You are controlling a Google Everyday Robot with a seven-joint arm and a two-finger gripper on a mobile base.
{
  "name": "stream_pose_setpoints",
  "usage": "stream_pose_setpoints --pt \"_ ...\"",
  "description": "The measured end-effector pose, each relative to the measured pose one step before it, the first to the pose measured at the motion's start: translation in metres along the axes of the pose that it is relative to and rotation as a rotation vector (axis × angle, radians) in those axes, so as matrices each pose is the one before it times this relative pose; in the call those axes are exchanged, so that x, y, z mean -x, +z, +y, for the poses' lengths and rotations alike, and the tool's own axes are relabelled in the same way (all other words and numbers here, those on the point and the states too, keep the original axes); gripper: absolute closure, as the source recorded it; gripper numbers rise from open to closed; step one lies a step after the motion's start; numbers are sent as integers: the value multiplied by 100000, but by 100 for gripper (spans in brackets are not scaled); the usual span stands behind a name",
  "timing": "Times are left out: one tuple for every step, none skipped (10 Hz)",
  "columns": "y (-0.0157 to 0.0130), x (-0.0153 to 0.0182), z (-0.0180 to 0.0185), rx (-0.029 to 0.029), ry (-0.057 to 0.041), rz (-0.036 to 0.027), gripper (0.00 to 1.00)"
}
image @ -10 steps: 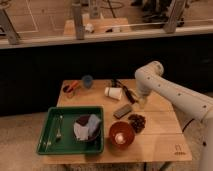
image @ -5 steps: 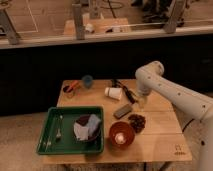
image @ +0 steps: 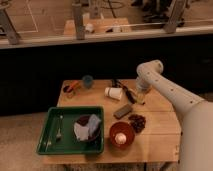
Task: Place banana in table surface
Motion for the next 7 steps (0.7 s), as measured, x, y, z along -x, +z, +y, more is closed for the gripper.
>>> stream_pose_setpoints --pt "43 -232 31 309 226 132 20" --pt "3 -89 22 -29 122 41 20" --pt "-8 -11 -10 -43 12 9 20" --pt "42 107 -28 97 -61 -176 20" --pt "448 88 -388 1045 527 -3460 20" --pt "736 -602 -292 548 781 -1892 20" --pt "1411 -970 -167 596 2034 -1168 20"
